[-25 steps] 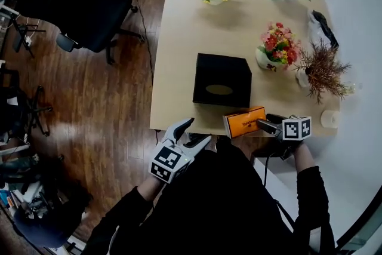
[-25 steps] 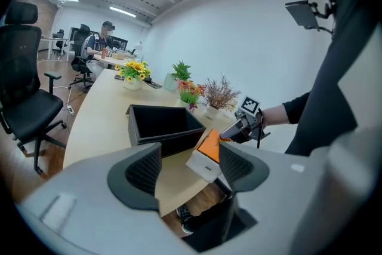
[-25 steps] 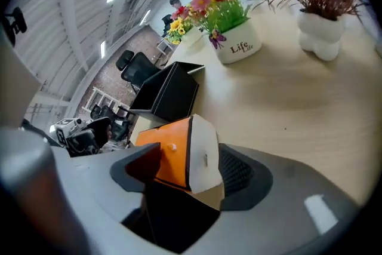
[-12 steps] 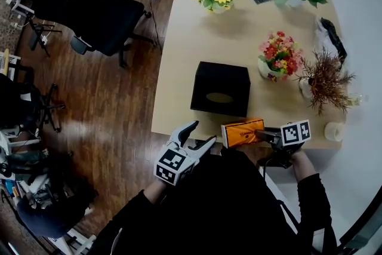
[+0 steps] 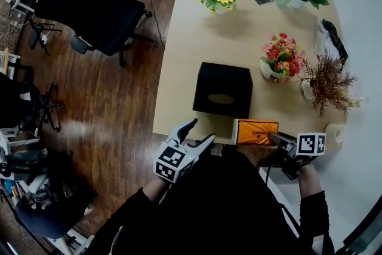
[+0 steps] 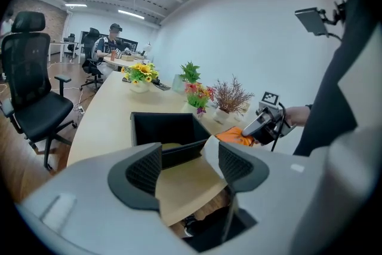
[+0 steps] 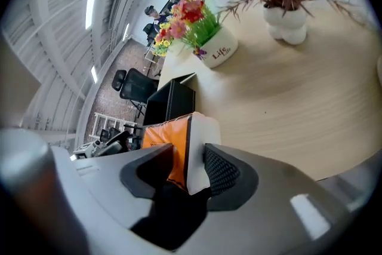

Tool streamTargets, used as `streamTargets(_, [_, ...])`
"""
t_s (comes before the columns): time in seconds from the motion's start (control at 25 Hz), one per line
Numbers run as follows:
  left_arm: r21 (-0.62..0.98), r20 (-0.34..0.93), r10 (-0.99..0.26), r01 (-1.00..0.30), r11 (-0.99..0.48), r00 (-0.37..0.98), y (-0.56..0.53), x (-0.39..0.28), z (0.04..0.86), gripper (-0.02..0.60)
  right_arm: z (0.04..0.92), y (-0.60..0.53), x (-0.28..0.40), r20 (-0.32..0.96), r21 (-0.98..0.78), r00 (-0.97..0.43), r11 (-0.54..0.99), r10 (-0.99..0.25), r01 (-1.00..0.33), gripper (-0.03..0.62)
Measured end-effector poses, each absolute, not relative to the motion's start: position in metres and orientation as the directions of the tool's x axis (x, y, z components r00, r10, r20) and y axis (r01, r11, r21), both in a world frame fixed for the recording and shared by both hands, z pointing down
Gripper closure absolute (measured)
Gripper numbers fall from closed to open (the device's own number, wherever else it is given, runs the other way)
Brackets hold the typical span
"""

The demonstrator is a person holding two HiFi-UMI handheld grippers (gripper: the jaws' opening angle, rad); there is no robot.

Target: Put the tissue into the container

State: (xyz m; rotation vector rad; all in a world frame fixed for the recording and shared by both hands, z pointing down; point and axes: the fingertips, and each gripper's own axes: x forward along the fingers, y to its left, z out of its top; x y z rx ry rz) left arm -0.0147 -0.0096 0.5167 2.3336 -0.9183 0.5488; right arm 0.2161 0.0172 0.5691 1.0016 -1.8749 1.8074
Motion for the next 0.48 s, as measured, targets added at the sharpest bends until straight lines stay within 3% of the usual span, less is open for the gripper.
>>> streamTargets(0.48, [0.224, 0.604, -0.498, -0.731, -0.644, 0.623, -0.056, -0.059, 0.562, 0.299, 0.476, -0.033, 0.215, 0.659, -0.678, -0.613, 0.008, -0.436, -0.735, 0.447])
